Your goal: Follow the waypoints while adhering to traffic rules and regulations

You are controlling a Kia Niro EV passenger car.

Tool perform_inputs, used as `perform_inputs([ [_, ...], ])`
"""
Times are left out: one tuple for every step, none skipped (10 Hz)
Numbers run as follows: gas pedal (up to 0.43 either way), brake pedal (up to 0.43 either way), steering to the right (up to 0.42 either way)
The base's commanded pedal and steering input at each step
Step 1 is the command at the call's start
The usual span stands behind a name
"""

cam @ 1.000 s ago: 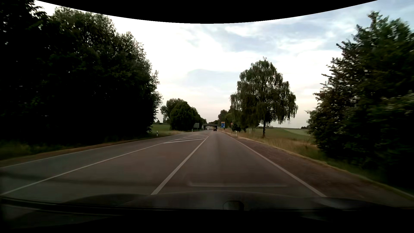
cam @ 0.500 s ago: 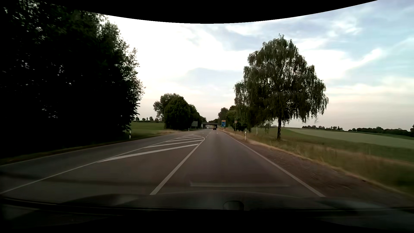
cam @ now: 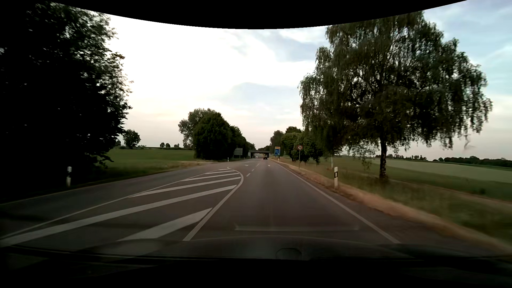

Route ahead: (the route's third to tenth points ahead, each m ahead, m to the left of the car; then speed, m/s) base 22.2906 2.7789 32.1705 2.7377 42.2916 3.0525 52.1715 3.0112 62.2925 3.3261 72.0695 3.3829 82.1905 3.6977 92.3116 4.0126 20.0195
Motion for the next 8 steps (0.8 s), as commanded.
perform_inputs([
  [0.220, 0.006, -0.001],
  [0.209, 0.006, -0.001],
  [0.197, 0.006, -0.001],
  [0.189, 0.006, -0.001],
  [0.169, 0.006, -0.001],
  [0.157, 0.006, -0.001],
  [0.150, 0.006, -0.001],
  [0.150, 0.006, -0.001],
])
